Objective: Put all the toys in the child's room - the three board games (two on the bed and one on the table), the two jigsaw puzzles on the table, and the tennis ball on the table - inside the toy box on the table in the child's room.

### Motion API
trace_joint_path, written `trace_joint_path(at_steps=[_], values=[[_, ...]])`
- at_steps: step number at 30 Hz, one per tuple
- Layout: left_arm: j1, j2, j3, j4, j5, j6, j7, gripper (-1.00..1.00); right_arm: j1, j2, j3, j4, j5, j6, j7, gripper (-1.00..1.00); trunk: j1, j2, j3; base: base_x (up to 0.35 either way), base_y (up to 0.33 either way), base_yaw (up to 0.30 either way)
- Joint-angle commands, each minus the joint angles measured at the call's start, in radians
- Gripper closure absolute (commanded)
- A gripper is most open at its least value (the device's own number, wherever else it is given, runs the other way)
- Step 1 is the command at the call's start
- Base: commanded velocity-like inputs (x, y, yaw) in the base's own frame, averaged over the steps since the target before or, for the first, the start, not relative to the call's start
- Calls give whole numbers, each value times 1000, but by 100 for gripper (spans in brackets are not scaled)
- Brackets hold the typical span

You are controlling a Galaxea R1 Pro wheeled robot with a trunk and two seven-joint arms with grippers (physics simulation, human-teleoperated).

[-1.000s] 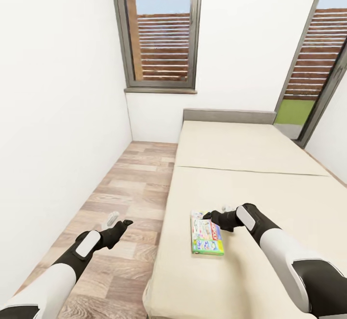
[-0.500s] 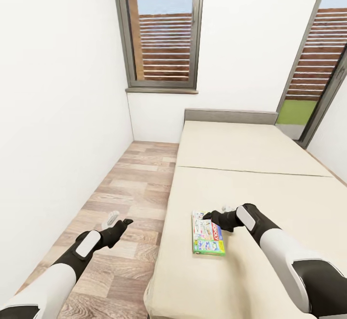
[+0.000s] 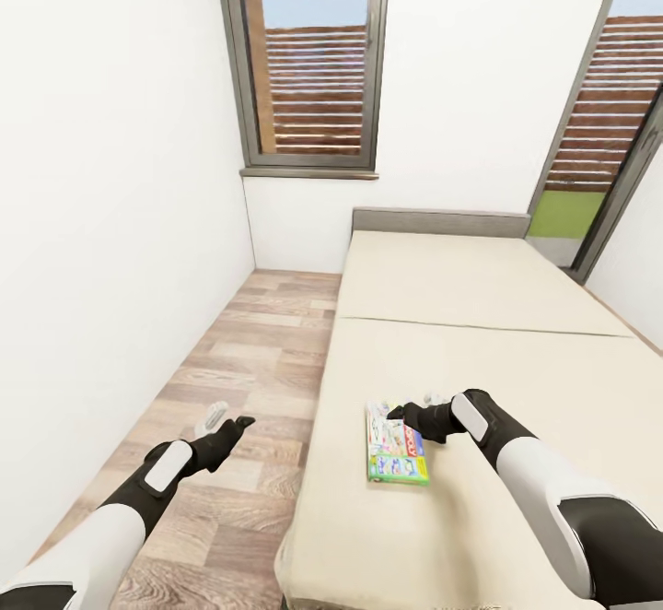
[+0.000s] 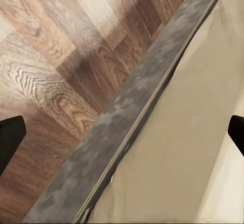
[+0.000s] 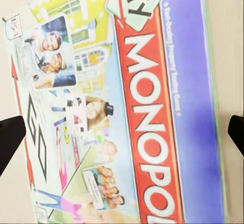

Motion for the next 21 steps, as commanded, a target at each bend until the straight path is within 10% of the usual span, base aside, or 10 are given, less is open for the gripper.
trace_joint_path(at_steps=[1, 21], values=[[-1, 0, 1, 0, 3, 4, -2, -100, 0, -1, 8, -1, 2, 2, 6, -100, 0, 0, -1, -168, -47, 1], [0, 0, 1, -11, 4, 2, -5, -100, 0, -2, 8, -1, 2, 2, 9, -100, 0, 0, -1, -135, -34, 0]])
